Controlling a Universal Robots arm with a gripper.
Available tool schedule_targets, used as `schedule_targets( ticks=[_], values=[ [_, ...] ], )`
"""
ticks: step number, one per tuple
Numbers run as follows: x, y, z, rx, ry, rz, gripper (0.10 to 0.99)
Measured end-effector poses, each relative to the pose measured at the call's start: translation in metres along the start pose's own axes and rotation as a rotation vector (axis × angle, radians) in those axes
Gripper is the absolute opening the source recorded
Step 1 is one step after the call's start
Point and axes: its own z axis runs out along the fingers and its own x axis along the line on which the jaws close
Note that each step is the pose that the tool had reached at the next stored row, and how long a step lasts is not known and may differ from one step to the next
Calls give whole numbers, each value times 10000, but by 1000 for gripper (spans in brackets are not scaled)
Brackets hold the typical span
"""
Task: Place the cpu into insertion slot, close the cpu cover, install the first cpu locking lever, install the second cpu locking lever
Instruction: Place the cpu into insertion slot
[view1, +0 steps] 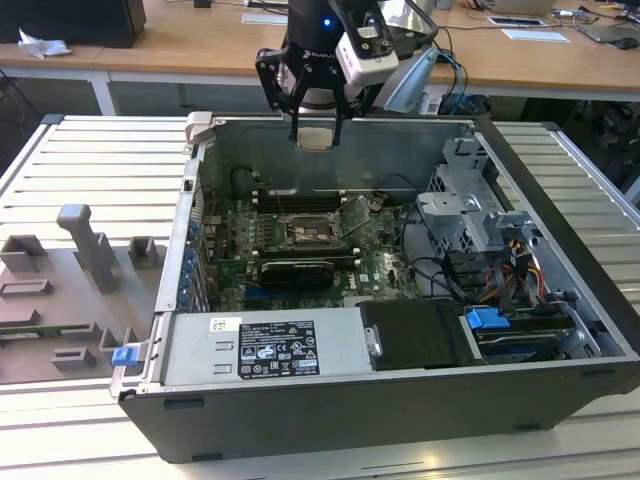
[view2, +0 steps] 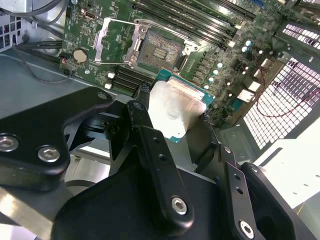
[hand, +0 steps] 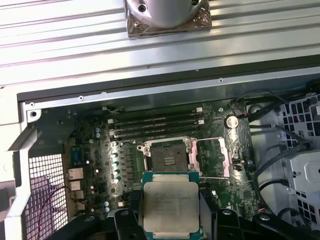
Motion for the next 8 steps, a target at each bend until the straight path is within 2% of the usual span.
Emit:
schedule_targets(
  ticks=[8],
  values=[
    [0, 0, 0, -4, -18, 199, 537]
  ],
)
